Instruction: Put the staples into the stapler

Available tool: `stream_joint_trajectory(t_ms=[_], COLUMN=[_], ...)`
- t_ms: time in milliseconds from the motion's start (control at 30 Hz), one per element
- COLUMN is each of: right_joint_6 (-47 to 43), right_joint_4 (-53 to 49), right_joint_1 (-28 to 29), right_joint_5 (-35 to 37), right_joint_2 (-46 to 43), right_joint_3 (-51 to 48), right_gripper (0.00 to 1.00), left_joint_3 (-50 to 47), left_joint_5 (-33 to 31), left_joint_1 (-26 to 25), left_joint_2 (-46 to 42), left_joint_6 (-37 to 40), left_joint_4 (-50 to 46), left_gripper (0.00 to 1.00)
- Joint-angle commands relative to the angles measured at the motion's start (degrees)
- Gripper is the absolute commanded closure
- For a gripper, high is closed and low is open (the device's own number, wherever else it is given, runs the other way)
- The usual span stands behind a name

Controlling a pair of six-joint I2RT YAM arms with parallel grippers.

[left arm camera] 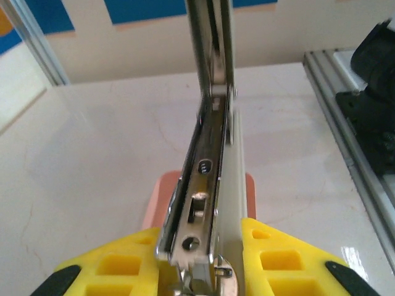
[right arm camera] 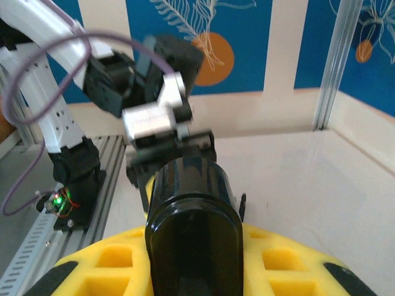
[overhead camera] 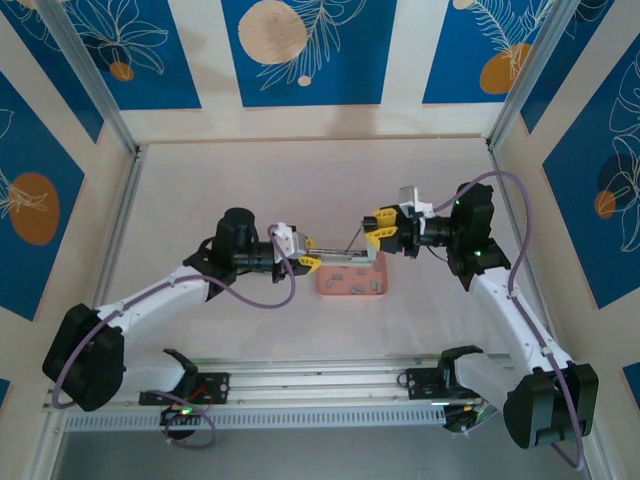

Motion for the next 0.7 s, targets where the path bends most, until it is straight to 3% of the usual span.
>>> stream_joint_trajectory(t_ms=[0, 267, 467, 667], right_joint_6=[13.45, 21.88, 30.63, 32.76], right_joint_4=[16.45, 27.92, 39.03, 42.29], right_joint_1=[-0.44, 3.91, 6.76, 9.55], right_joint_5=[-0.98, 6.96, 16.39, 22.06], right_joint_2=[-1.52, 1.45, 4.56, 6.16], right_joint_3=[2.71, 2.61, -0.64, -2.55], right_gripper=[1.00, 1.00, 1.00, 1.00], left_joint_3=[-3.00, -1.67, -0.10, 1.37], left_joint_5=[-9.69, -5.83, -3.68, -2.83], left_joint_1=[0.69, 0.30, -1.61, -2.85], left_joint_2=[3.10, 8.66, 11.86, 13.34], left_joint_6=[1.66, -5.56, -10.42, -13.33], left_joint_4=[-4.83, 7.13, 16.37, 21.09], left_gripper=[0.89, 0.85, 0.73, 0.61])
